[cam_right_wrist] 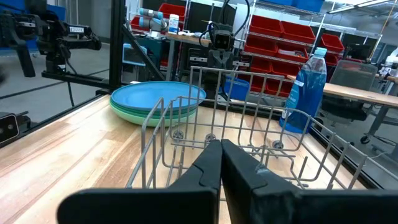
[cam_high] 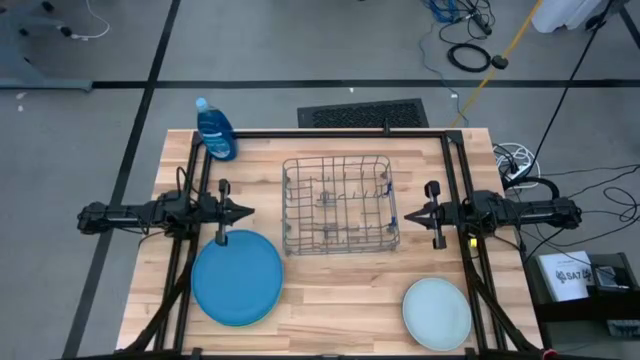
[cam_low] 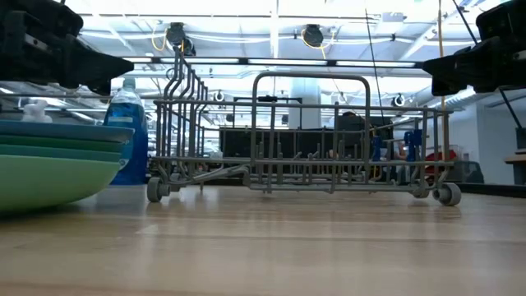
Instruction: Sort dishes
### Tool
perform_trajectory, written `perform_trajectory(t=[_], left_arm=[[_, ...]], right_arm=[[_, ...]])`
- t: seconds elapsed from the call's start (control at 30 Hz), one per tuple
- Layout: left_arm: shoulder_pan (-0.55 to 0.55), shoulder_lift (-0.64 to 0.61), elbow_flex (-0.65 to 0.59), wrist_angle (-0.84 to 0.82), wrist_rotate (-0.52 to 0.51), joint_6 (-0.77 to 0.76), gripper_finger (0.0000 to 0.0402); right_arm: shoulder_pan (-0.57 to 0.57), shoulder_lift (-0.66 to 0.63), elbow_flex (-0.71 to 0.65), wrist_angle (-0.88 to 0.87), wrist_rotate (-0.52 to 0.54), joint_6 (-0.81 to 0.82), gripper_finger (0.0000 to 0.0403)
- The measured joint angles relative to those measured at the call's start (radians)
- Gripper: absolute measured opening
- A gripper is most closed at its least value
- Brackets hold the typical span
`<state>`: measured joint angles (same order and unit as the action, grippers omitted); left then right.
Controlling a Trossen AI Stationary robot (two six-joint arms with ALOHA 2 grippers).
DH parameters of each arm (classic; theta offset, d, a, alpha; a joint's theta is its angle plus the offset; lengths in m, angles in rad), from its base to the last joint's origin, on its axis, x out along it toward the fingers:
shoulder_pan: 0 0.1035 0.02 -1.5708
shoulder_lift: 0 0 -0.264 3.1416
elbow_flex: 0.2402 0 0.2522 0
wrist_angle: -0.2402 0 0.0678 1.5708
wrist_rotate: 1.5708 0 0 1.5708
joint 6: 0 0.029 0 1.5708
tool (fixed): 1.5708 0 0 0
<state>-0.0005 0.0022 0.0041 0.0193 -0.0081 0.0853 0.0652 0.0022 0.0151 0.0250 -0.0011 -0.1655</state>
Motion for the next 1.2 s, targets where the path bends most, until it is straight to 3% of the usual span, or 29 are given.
perform_trajectory(t=[0.13,0.23,0.33,0.47,0.57,0.77,1.03,1.1,1.2], left_arm=[[0.000,0.000,0.000,0.000,0.000,0.005,0.0000],[0.000,0.001,0.000,0.074,-0.034,0.094,0.0000],[-0.001,0.000,0.000,0.294,0.019,0.011,0.0000],[0.000,0.000,0.000,0.729,-0.023,-0.173,0.0000],[0.000,0.000,0.004,0.893,-0.015,-0.362,0.0000],[0.000,0.037,0.101,0.878,0.029,-0.503,0.0000],[0.000,0.304,0.320,0.822,0.032,-0.621,0.0000],[0.000,0.376,0.389,0.826,0.026,-0.588,0.0000],[0.000,0.470,0.485,0.829,0.021,-0.353,0.0000]], right_arm=[[0.000,0.000,0.000,0.000,0.000,0.000,0.0004],[0.000,0.000,0.000,0.000,0.000,0.000,0.0004],[0.000,0.000,0.000,0.000,0.000,0.000,0.0004],[0.000,0.000,0.000,0.000,0.000,0.000,0.0004],[0.000,0.000,0.000,0.000,0.000,0.000,0.0004],[0.000,0.000,0.000,0.000,0.000,0.000,0.0004],[0.000,0.000,0.000,0.000,0.000,0.000,0.0004],[0.000,0.000,0.000,0.000,0.000,0.000,0.0004],[0.000,0.000,0.000,0.000,0.000,0.000,0.0004]])
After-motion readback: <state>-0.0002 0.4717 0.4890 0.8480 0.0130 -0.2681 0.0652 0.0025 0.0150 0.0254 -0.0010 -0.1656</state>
